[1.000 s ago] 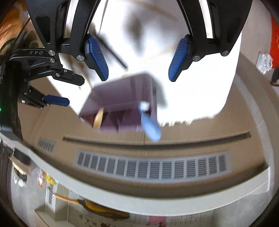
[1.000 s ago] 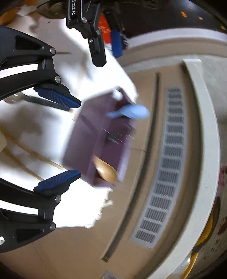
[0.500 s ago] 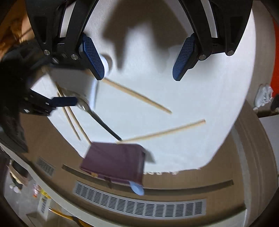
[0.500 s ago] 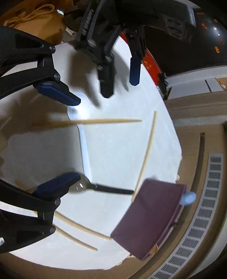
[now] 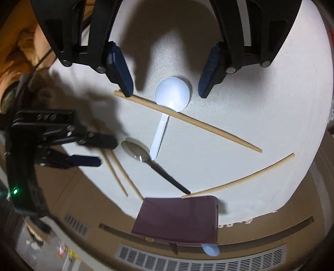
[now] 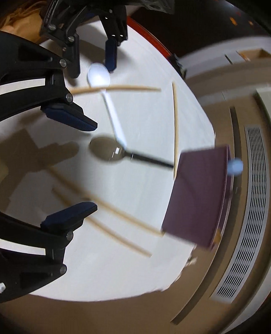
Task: Organize utensils
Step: 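Grasp the white plastic spoon with the left tool while the right tool grasps the dark-handled spoon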
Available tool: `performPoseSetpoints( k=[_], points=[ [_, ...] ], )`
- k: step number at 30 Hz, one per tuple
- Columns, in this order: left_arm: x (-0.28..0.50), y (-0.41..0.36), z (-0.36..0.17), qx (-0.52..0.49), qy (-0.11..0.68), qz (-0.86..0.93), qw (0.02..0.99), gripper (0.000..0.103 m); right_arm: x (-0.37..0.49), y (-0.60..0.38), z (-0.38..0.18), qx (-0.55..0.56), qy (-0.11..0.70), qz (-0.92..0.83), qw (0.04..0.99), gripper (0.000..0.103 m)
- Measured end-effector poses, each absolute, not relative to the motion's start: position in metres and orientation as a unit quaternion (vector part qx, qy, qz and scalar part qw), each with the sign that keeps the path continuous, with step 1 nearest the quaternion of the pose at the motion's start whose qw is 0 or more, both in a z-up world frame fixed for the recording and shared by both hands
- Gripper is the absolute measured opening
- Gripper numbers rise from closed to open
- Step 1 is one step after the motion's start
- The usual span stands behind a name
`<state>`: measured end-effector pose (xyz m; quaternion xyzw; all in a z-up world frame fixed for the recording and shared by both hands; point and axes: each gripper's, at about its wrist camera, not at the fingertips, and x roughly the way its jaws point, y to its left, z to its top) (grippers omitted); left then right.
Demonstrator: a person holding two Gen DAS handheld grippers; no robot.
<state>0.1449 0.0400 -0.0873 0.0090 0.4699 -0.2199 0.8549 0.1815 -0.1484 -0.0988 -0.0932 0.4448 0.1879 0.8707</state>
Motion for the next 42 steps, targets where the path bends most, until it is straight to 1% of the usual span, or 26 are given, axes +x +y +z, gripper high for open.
performPoseSetpoints(
  k=[4, 5, 6, 10, 20, 23, 27, 31, 39, 40, 41, 42],
  points=[
    [0.145, 0.027, -0.090, 0.048, 0.458, -0.197, 0.866, 0.056, 0.181, -0.164, -0.102, -0.073, 0.444, 0.176, 0.876, 0.074],
    [0.146, 0.024, -0.090, 0.055, 0.454, -0.190, 0.868, 0.044, 0.181, -0.166, -0.103, -0.070, 0.444, 0.175, 0.876, 0.074],
    [0.146, 0.022, -0.090, 0.062, 0.451, -0.183, 0.871, 0.035, 0.180, -0.168, -0.103, -0.068, 0.443, 0.174, 0.877, 0.074],
    [0.144, 0.025, -0.078, 0.059, 0.435, -0.186, 0.879, 0.035, 0.176, -0.174, -0.098, -0.060, 0.437, 0.171, 0.881, 0.074],
    [0.131, 0.036, -0.018, 0.060, 0.346, -0.185, 0.918, 0.035, 0.177, -0.188, -0.092, -0.041, 0.425, 0.158, 0.891, 0.075],
    [0.136, 0.040, -0.012, 0.050, 0.337, -0.181, 0.923, 0.035, 0.183, -0.191, -0.090, -0.036, 0.424, 0.152, 0.892, 0.075],
    [0.153, 0.047, -0.012, -0.018, 0.353, -0.204, 0.913, 0.035, 0.193, -0.190, -0.086, -0.040, 0.418, 0.143, 0.896, 0.075],
    [0.168, 0.035, -0.009, -0.003, 0.335, -0.200, 0.921, 0.035, 0.202, -0.184, -0.085, -0.040, 0.419, 0.142, 0.896, 0.075],
    [0.199, 0.048, 0.006, -0.070, 0.301, -0.205, 0.929, 0.035, 0.224, -0.159, -0.087, -0.044, 0.432, 0.173, 0.884, 0.075],
    [0.202, 0.051, 0.008, -0.078, 0.296, -0.205, 0.930, 0.035, 0.227, -0.151, -0.088, -0.049, 0.432, 0.183, 0.882, 0.071],
    [0.205, 0.053, 0.010, -0.083, 0.290, -0.204, 0.931, 0.035, 0.230, -0.142, -0.088, -0.057, 0.430, 0.192, 0.880, 0.060],
    [0.207, 0.055, 0.012, -0.086, 0.285, -0.202, 0.933, 0.035, 0.233, -0.136, -0.089, -0.064, 0.430, 0.196, 0.879, 0.054]
  ],
)
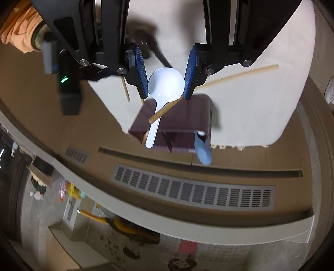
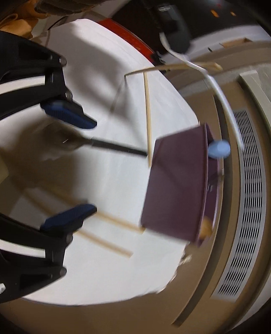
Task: Organize utensils
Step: 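Grasp the white plastic spoon with the left tool while the right tool grasps the dark-handled spoon, then lift the white spoon with the left tool while the right tool lifts the dark-handled spoon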
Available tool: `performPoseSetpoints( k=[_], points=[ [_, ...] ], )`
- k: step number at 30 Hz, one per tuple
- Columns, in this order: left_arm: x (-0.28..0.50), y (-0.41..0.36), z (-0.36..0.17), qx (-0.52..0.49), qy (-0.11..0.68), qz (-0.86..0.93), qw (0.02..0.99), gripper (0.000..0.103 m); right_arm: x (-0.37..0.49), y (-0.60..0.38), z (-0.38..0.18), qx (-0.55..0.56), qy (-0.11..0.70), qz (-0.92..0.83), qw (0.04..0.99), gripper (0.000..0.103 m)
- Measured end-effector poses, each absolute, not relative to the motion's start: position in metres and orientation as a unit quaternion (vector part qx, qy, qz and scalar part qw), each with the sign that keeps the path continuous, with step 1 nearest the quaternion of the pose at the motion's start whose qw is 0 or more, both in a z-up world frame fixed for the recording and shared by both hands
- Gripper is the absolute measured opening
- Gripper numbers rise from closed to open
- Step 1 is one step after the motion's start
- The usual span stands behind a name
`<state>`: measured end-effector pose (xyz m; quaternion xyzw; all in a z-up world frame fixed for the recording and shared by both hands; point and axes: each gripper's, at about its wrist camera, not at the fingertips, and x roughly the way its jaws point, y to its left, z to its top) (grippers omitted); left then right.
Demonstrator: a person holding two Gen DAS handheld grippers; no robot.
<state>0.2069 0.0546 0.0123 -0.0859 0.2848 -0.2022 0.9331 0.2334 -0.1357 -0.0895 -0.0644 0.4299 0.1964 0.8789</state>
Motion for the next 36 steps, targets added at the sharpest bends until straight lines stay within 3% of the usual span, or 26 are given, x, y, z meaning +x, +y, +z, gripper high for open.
performPoseSetpoints(
  k=[2, 9, 12, 29, 36],
  points=[
    [0.211, 0.060, 0.015, -0.096, 0.273, -0.195, 0.937, 0.035, 0.252, -0.118, -0.096, -0.073, 0.446, 0.209, 0.867, 0.040],
    [0.214, 0.067, -0.004, -0.053, 0.297, -0.164, 0.939, 0.036, 0.282, -0.090, -0.116, -0.093, 0.476, 0.203, 0.851, 0.028],
    [0.214, 0.069, -0.023, -0.040, 0.333, -0.160, 0.928, 0.036, 0.270, -0.081, -0.117, -0.133, 0.469, 0.205, 0.849, 0.014],
    [0.191, 0.026, -0.083, 0.038, 0.459, -0.188, 0.867, 0.037, 0.226, -0.175, -0.086, -0.062, 0.451, 0.174, 0.873, 0.012],
    [0.196, 0.014, -0.080, 0.046, 0.479, -0.195, 0.855, 0.046, 0.227, -0.191, -0.090, -0.041, 0.453, 0.170, 0.874, 0.012]
  ],
)
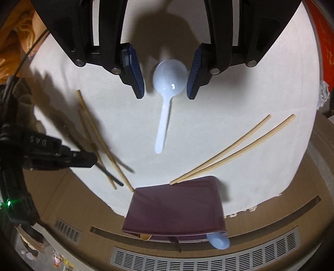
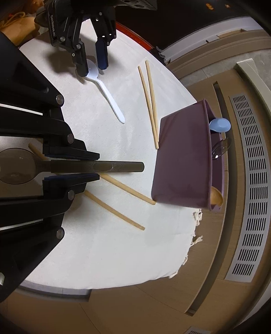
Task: Organize utensils
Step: 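Lift the white spoon with the left tool while the right tool lifts the dark-handled spoon, then carry both spoons over the purple caddy and open both tools to drop them inside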
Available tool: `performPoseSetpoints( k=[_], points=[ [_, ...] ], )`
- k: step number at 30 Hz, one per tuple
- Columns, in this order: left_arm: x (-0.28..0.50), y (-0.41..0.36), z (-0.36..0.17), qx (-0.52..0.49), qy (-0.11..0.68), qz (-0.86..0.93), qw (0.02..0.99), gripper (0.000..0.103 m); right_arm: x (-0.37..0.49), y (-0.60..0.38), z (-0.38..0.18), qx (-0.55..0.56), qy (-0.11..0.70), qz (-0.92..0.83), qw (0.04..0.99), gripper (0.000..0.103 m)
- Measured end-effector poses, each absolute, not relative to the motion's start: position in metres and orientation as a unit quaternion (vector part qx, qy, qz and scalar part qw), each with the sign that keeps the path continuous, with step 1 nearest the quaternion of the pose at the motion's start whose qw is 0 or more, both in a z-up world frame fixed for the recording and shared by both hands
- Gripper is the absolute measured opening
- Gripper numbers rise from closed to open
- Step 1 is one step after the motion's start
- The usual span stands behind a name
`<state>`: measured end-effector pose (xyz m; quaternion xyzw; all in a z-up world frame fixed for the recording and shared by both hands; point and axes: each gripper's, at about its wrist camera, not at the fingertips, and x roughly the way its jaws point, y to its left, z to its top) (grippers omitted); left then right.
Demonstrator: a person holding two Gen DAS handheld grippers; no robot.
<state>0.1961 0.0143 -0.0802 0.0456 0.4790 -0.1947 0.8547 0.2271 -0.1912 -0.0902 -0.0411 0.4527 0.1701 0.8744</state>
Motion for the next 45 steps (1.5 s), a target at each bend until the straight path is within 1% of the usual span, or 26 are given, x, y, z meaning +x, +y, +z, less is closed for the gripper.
performPoseSetpoints(
  k=[8, 11, 14, 16, 17, 19, 22, 23, 24, 26, 29, 32, 37, 42, 45],
  points=[
    [0.200, 0.006, -0.079, 0.063, 0.479, -0.186, 0.856, 0.047, 0.224, -0.197, -0.103, -0.035, 0.458, 0.171, 0.872, 0.012],
    [0.215, -0.013, -0.073, 0.094, 0.465, -0.212, 0.855, 0.046, 0.224, -0.194, -0.104, -0.036, 0.460, 0.171, 0.870, 0.012],
    [0.238, -0.022, -0.079, 0.112, 0.485, -0.209, 0.842, 0.035, 0.220, -0.191, -0.099, -0.036, 0.454, 0.176, 0.873, 0.012],
    [0.251, -0.023, -0.087, 0.111, 0.507, -0.202, 0.830, 0.035, 0.216, -0.191, -0.094, -0.038, 0.448, 0.180, 0.875, 0.012],
    [0.254, -0.024, -0.090, 0.112, 0.516, -0.202, 0.825, 0.031, 0.215, -0.191, -0.093, -0.038, 0.447, 0.182, 0.875, 0.012],
    [0.257, -0.028, -0.092, 0.124, 0.515, -0.203, 0.824, 0.030, 0.213, -0.190, -0.091, -0.038, 0.445, 0.186, 0.875, 0.012],
    [0.262, -0.033, -0.091, 0.129, 0.519, -0.208, 0.819, 0.020, 0.214, -0.186, -0.093, -0.037, 0.447, 0.191, 0.873, 0.012],
    [0.263, -0.034, -0.091, 0.129, 0.519, -0.207, 0.819, 0.014, 0.214, -0.185, -0.093, -0.035, 0.447, 0.191, 0.873, 0.012],
    [0.264, -0.035, -0.090, 0.129, 0.518, -0.204, 0.821, 0.010, 0.214, -0.184, -0.092, -0.033, 0.446, 0.191, 0.874, 0.012],
    [0.264, -0.032, -0.087, 0.116, 0.508, -0.190, 0.832, 0.010, 0.212, -0.184, -0.087, -0.028, 0.439, 0.190, 0.878, 0.012],
    [0.251, -0.020, -0.063, 0.062, 0.461, -0.180, 0.867, 0.010, 0.204, -0.186, -0.074, -0.023, 0.419, 0.188, 0.888, 0.012],
    [0.227, -0.008, -0.024, 0.013, 0.399, -0.181, 0.899, 0.010, 0.193, -0.190, -0.056, -0.023, 0.394, 0.186, 0.900, 0.011],
    [0.199, 0.000, 0.051, 0.005, 0.282, -0.169, 0.944, 0.010, 0.181, -0.194, -0.013, -0.016, 0.338, 0.185, 0.923, 0.010],
    [0.201, 0.012, 0.130, -0.026, 0.161, -0.164, 0.973, 0.010, 0.186, -0.190, 0.058, -0.025, 0.251, 0.177, 0.951, 0.008],
    [0.213, 0.019, 0.169, -0.075, 0.057, -0.179, 0.979, 0.011, 0.201, -0.183, 0.109, -0.042, 0.193, 0.159, 0.967, 0.008]
  ],
)
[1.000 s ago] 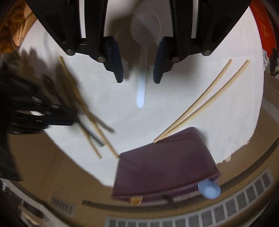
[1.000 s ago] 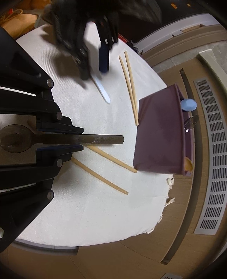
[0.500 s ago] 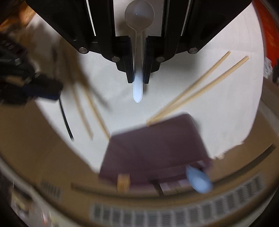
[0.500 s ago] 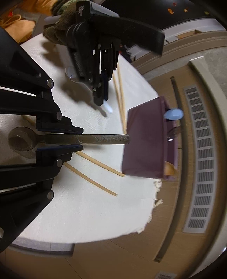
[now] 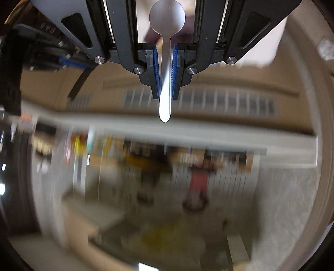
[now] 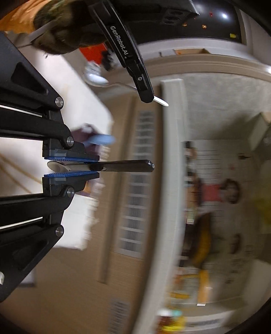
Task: Organize utensils
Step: 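Carry both spoons over the purple caddy and open both tools to drop them inside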
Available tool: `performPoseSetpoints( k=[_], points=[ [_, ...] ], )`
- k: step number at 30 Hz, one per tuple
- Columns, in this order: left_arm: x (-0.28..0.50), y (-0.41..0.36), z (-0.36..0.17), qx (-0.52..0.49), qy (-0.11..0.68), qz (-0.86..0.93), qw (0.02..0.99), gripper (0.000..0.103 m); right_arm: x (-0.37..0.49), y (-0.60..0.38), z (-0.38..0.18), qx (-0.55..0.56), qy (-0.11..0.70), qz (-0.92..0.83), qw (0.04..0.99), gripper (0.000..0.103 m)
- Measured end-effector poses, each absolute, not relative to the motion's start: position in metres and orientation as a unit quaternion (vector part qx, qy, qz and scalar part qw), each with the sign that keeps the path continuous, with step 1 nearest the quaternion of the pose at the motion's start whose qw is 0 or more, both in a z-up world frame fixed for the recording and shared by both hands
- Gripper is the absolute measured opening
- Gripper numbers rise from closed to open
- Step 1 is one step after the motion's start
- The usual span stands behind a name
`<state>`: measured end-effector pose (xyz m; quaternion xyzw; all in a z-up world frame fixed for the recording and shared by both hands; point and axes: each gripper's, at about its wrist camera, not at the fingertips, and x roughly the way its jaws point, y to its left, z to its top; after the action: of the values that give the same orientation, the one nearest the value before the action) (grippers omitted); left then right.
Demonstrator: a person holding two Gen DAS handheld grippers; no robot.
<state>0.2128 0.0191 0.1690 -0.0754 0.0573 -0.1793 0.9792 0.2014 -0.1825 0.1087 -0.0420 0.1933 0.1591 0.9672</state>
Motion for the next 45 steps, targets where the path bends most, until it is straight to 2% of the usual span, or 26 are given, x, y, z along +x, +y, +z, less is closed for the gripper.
performPoseSetpoints(
  k=[4, 9, 20, 27, 32, 33, 35, 39, 42, 45],
  points=[
    [0.247, 0.020, 0.178, -0.101, -0.003, -0.178, 0.979, 0.011, 0.232, -0.175, 0.147, -0.049, 0.154, 0.147, 0.976, 0.008],
    [0.301, 0.022, 0.148, -0.106, 0.025, -0.159, 0.981, 0.011, 0.266, -0.167, 0.143, -0.045, 0.153, 0.146, 0.976, 0.008],
    [0.378, 0.028, 0.040, -0.145, 0.153, -0.135, 0.968, 0.011, 0.334, -0.167, 0.064, -0.038, 0.266, 0.151, 0.951, 0.008],
    [0.381, 0.031, 0.023, -0.151, 0.169, -0.131, 0.965, 0.011, 0.322, -0.163, 0.029, -0.066, 0.303, 0.173, 0.935, 0.008],
    [0.356, 0.036, 0.040, -0.140, 0.157, -0.130, 0.969, 0.011, 0.296, -0.158, -0.018, -0.038, 0.394, 0.216, 0.893, 0.009],
    [0.350, 0.037, 0.043, -0.137, 0.152, -0.132, 0.970, 0.011, 0.292, -0.154, -0.031, -0.033, 0.414, 0.217, 0.883, 0.010],
    [0.336, 0.038, 0.050, -0.125, 0.141, -0.128, 0.974, 0.011, 0.285, -0.144, -0.063, -0.020, 0.464, 0.204, 0.862, 0.029],
    [0.308, 0.042, 0.062, -0.091, 0.130, -0.117, 0.980, 0.011, 0.272, -0.132, -0.115, 0.022, 0.538, 0.164, 0.827, 0.033],
    [0.288, 0.054, 0.065, -0.077, 0.132, -0.109, 0.982, 0.011, 0.264, -0.124, -0.117, 0.021, 0.528, 0.129, 0.839, 0.036],
    [0.271, 0.070, 0.064, -0.079, 0.134, -0.102, 0.982, 0.011, 0.271, -0.116, -0.120, 0.034, 0.532, 0.105, 0.840, 0.051]
  ],
)
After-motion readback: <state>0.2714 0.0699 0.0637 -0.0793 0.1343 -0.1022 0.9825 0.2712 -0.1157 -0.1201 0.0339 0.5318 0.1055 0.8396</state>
